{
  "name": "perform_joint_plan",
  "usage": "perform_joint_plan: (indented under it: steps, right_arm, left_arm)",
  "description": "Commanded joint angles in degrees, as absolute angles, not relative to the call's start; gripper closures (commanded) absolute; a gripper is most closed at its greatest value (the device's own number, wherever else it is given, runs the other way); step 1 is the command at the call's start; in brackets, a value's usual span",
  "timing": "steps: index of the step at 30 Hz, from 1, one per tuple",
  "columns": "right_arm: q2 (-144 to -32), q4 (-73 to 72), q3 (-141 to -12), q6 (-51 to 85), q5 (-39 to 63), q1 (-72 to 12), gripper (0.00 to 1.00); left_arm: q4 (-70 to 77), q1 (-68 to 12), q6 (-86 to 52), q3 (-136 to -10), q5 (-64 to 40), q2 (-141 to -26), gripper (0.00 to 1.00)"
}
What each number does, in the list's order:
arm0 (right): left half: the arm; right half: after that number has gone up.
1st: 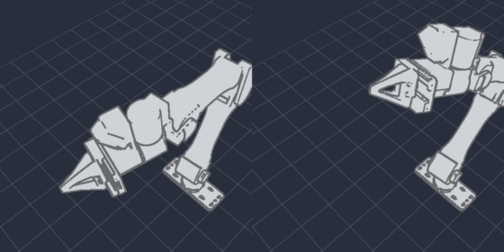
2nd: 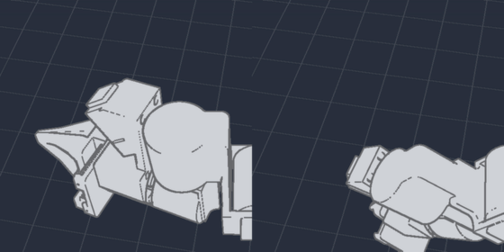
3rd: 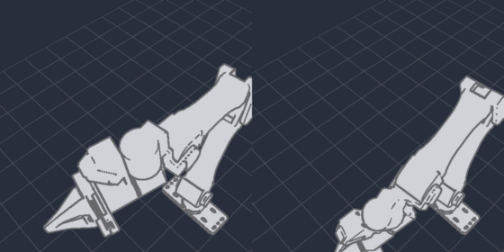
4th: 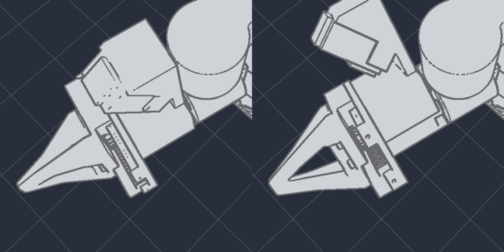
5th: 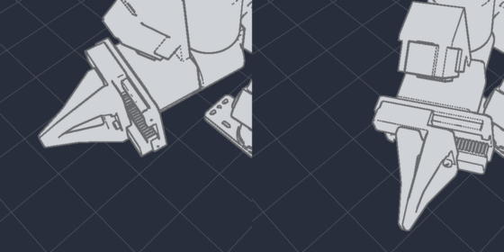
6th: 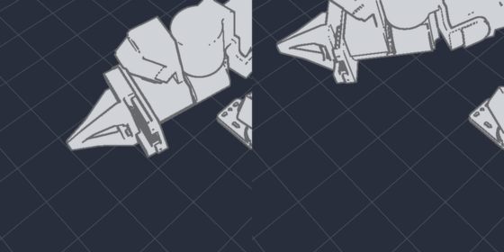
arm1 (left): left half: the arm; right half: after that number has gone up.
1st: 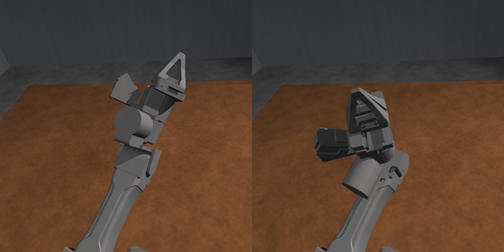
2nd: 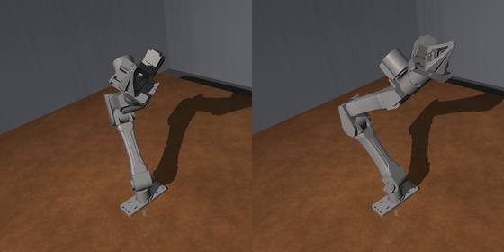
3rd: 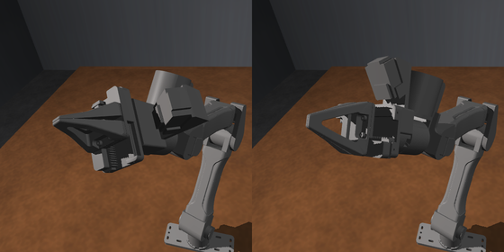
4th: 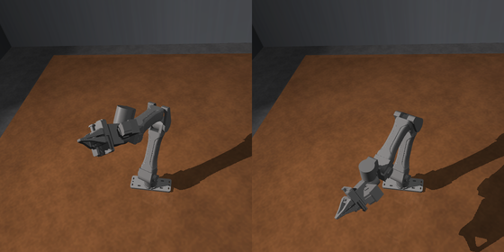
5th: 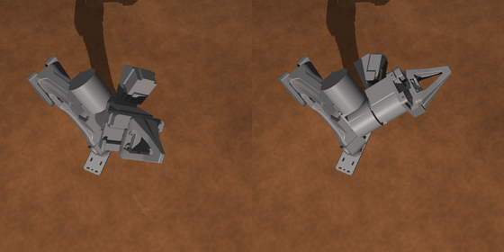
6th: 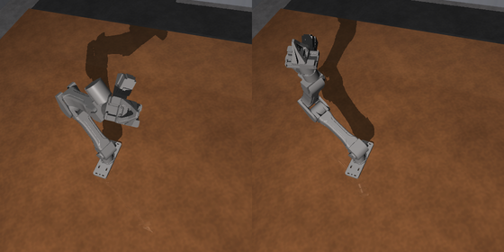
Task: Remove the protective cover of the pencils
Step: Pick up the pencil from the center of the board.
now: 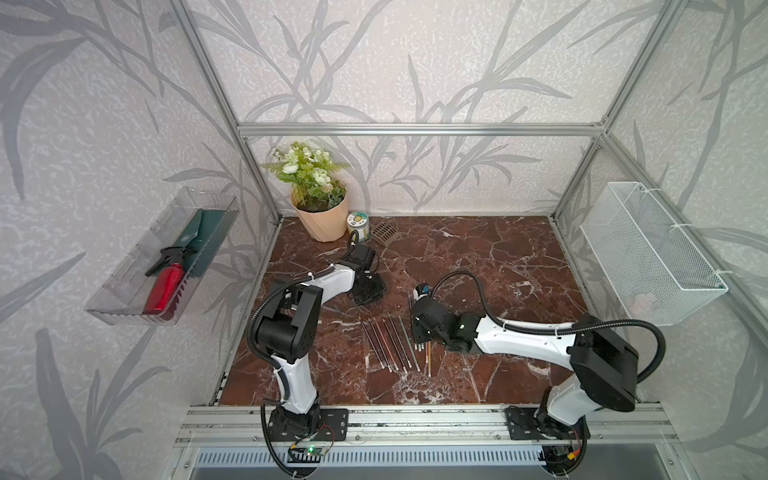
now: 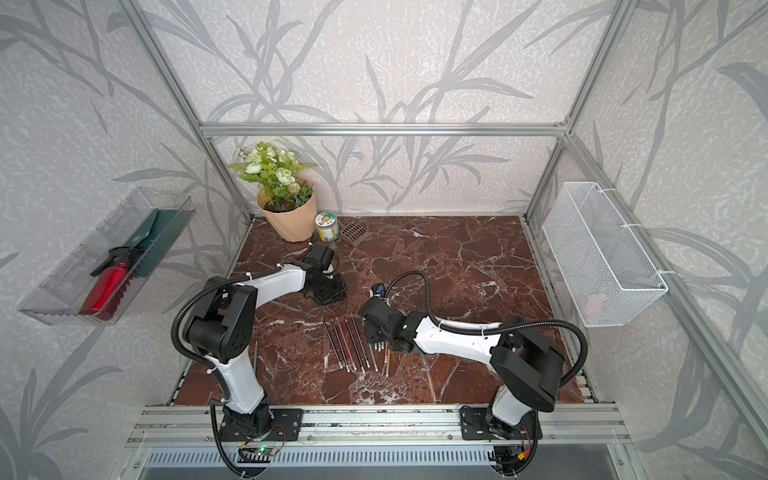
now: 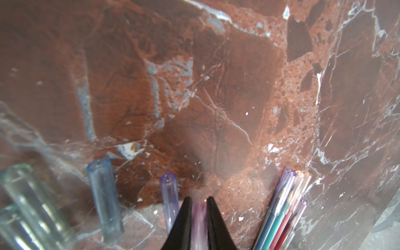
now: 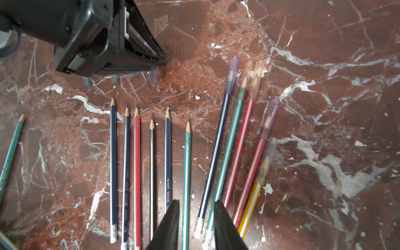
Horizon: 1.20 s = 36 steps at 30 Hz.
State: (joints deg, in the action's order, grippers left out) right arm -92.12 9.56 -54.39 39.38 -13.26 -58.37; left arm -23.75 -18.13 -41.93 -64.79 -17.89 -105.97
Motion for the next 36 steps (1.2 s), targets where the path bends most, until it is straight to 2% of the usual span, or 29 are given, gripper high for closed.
perform_joint_plan:
  steps: [1,12,24,36]
  right_arm:
    - [-94.7,12.8,-56.6,38.2,-14.2,-57.1,0.71]
    - [-104.8,20.2,-66.3,37.0,-11.6,-56.9,0.76]
    - [-109.7,22.8,-69.7,36.9,-12.0,-56.3,0.77]
    - [-113.8,25.8,-73.0,37.3,-13.3,-56.2,0.79]
  left_arm:
    - [-25.7,-18.5,-41.1,-66.3,-16.5,-106.5,0.80]
    - [-25.7,-18.4,-41.0,-66.3,-16.5,-106.4,0.79]
    - [-23.9,-18.5,-41.2,-64.8,-17.3,-104.3,0.81]
    - [-17.2,-18.5,-41.8,-59.2,-17.5,-96.6,0.80]
